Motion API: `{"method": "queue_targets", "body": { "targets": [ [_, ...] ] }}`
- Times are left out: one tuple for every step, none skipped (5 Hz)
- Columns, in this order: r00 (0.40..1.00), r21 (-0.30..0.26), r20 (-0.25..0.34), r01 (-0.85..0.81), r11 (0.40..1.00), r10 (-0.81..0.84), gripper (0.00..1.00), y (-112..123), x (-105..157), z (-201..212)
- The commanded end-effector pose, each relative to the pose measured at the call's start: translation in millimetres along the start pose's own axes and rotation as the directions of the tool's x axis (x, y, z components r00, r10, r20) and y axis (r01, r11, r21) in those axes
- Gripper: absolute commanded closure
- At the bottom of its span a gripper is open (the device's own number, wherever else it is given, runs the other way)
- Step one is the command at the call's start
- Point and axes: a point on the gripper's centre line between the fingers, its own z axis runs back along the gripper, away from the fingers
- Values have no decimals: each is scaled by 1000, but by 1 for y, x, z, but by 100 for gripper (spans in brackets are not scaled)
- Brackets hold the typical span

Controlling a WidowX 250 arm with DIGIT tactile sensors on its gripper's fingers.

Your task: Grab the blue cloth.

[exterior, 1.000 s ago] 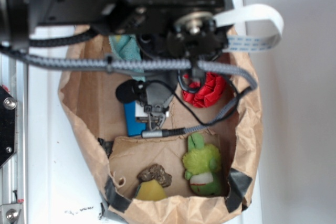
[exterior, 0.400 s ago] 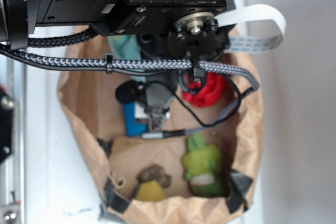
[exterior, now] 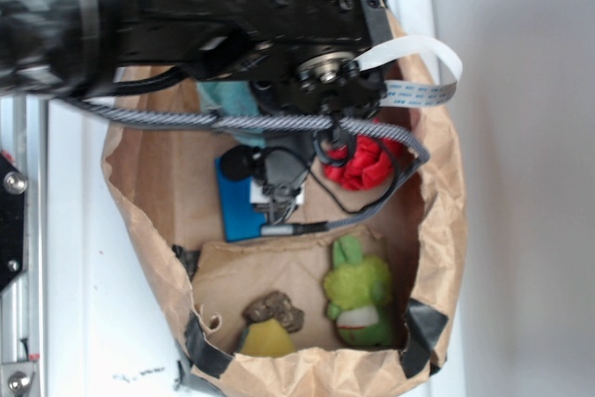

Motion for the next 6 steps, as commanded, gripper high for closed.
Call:
{"method": "queue_targets", "body": {
  "targets": [
    [998, 60, 61, -14, 998, 10, 0, 18, 31, -15],
    [999, 76, 47, -23, 997, 20, 0, 22, 39, -19],
    [999, 122, 21, -34, 992, 32, 0, 23, 40, -28],
    [997, 137, -1, -79, 987, 80, 0, 22, 33, -34],
    [998, 146, -23, -62, 987, 66, 0, 21, 19, -39],
    [999, 132, -43, -25, 991, 31, 0, 17, 5, -33]
  ]
}}
